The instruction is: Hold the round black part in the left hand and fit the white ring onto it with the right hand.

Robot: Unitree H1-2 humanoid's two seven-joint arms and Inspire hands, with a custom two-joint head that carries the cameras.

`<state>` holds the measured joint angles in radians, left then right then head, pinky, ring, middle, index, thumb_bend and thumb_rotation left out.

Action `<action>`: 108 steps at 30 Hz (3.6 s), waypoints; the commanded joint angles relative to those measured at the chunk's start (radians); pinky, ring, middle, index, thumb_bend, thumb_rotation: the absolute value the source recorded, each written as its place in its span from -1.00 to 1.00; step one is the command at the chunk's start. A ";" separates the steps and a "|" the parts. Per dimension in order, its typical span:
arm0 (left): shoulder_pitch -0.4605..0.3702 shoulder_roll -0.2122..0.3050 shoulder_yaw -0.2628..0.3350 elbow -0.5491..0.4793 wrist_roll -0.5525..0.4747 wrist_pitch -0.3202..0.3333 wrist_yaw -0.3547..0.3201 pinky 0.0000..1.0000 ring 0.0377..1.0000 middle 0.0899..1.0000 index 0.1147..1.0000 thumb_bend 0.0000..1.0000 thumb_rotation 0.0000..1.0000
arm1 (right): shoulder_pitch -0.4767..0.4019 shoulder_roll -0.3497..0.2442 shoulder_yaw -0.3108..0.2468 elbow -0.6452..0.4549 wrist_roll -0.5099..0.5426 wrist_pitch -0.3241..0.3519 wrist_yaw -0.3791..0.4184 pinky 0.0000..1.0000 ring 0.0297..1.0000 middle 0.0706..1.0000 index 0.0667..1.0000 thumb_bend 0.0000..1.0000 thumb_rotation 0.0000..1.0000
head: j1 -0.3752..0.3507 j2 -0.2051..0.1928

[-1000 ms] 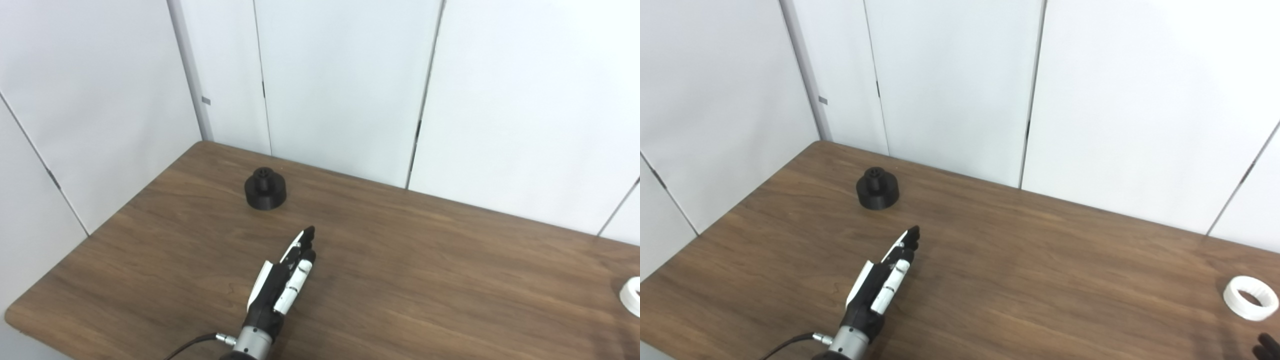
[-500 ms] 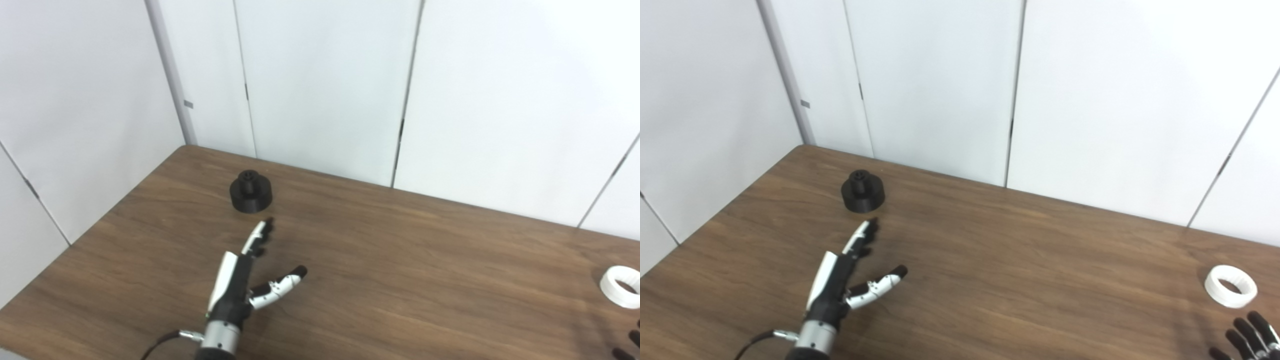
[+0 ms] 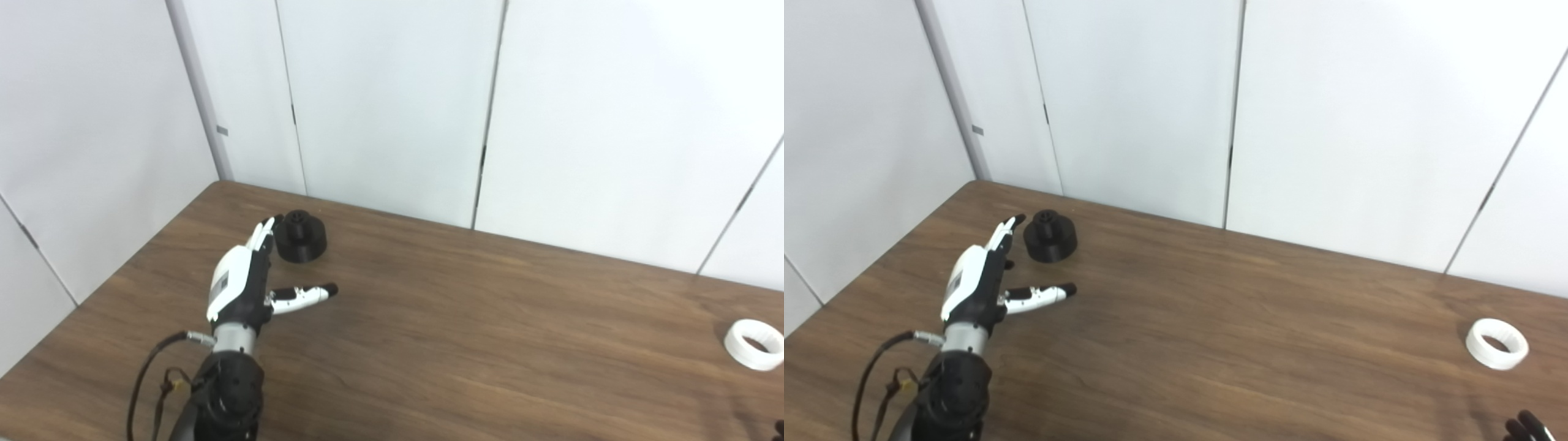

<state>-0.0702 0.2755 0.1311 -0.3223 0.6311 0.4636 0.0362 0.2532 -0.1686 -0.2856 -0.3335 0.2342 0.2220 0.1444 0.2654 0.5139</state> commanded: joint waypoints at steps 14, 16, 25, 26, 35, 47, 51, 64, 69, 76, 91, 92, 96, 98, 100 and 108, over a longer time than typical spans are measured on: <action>-0.222 0.119 0.045 0.345 0.063 -0.009 -0.002 0.98 0.98 0.92 0.77 1.00 -0.40 | -0.014 -0.015 -0.003 -0.015 0.023 -0.057 -0.007 0.66 0.81 0.80 0.76 0.21 1.00 | 0.003 0.008; -0.233 0.133 0.041 0.374 0.076 0.000 0.006 0.99 0.99 0.92 0.77 1.00 -0.40 | -0.013 -0.017 -0.003 -0.014 0.025 -0.058 -0.006 0.61 0.81 0.79 0.76 0.23 1.00 | 0.004 0.012; -0.254 0.182 0.024 0.462 0.066 0.002 0.040 0.98 0.90 0.84 0.71 1.00 -0.41 | -0.012 -0.020 -0.003 -0.012 0.027 -0.068 -0.007 0.64 0.80 0.78 0.76 0.30 1.00 | 0.011 0.015; -0.255 0.183 0.023 0.465 0.064 0.002 0.041 0.98 0.90 0.84 0.71 1.00 -0.41 | -0.012 -0.021 -0.003 -0.012 0.027 -0.067 -0.007 0.66 0.80 0.78 0.76 0.31 1.00 | 0.011 0.015; -0.288 0.221 -0.010 0.544 0.074 0.005 0.008 0.99 0.95 0.90 0.74 1.00 -0.37 | -0.009 -0.022 -0.001 -0.027 0.032 -0.052 -0.012 0.65 0.80 0.77 0.76 0.34 0.99 | 0.006 0.020; -0.350 0.256 -0.055 0.632 0.032 -0.006 -0.036 0.99 0.96 0.90 0.72 1.00 -0.38 | -0.006 -0.019 0.006 -0.029 0.029 -0.059 -0.014 0.59 0.78 0.76 0.74 0.39 0.94 | 0.002 0.021; -0.367 0.261 -0.073 0.688 0.003 -0.042 -0.005 0.96 0.95 0.90 0.69 1.00 -0.39 | -0.005 -0.017 0.009 -0.032 0.024 -0.056 -0.018 0.71 0.81 0.77 0.76 0.40 0.96 | -0.004 0.021; -0.452 0.295 -0.139 0.807 -0.082 -0.050 -0.062 0.86 0.95 0.91 0.72 1.00 -0.24 | -0.001 -0.015 0.029 -0.050 -0.007 -0.042 -0.042 0.61 0.82 0.76 0.77 0.47 0.97 | -0.009 0.017; -0.481 0.299 -0.150 0.845 -0.108 -0.045 -0.059 0.77 0.94 0.91 0.74 1.00 -0.27 | 0.000 -0.014 0.032 -0.048 -0.011 -0.051 -0.043 0.68 0.82 0.77 0.78 0.54 0.95 | -0.012 0.017; -0.507 0.293 -0.168 0.887 -0.128 -0.057 -0.040 0.75 0.94 0.90 0.74 1.00 -0.26 | 0.002 -0.011 0.035 -0.059 -0.016 -0.039 -0.049 0.78 0.83 0.76 0.78 0.55 0.95 | -0.016 0.018; -0.528 0.278 -0.201 0.916 -0.151 -0.060 -0.021 0.90 0.97 0.92 0.69 1.00 -0.26 | 0.005 -0.013 0.039 -0.058 -0.013 -0.046 -0.051 0.87 0.84 0.79 0.81 0.62 0.94 | -0.018 0.020; -0.527 0.279 -0.204 0.918 -0.152 -0.068 -0.018 0.90 0.97 0.92 0.68 1.00 -0.26 | 0.005 -0.013 0.038 -0.059 -0.011 -0.045 -0.051 0.88 0.84 0.79 0.82 0.61 0.94 | -0.018 0.020; -0.512 0.275 -0.222 0.901 -0.145 -0.097 0.008 0.96 0.97 0.90 0.60 1.00 -0.31 | 0.005 -0.012 0.038 -0.066 -0.013 -0.035 -0.055 0.94 0.85 0.80 0.82 0.59 0.95 | -0.015 0.028; -0.508 0.277 -0.238 0.899 -0.135 -0.101 0.014 0.98 0.96 0.89 0.58 1.00 -0.29 | 0.006 -0.014 0.038 -0.065 -0.011 -0.038 -0.052 0.99 0.88 0.81 0.83 0.60 0.96 | -0.016 0.028; -0.508 0.276 -0.248 0.896 -0.132 -0.096 0.013 1.00 0.97 0.89 0.58 1.00 -0.28 | 0.006 -0.013 0.037 -0.061 -0.010 -0.045 -0.051 1.00 0.88 0.81 0.83 0.60 0.96 | -0.016 0.029; -0.524 0.274 -0.275 0.909 -0.117 -0.100 0.019 1.00 1.00 0.91 0.59 1.00 -0.29 | 0.006 -0.011 0.040 -0.065 -0.019 -0.043 -0.057 1.00 0.87 0.80 0.84 0.62 0.96 | -0.015 0.033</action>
<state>-0.5428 0.5321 -0.1406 0.5954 0.5014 0.3819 0.0363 0.2712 -0.1763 -0.2424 -0.3681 0.2133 0.2034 0.0986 0.2485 0.5461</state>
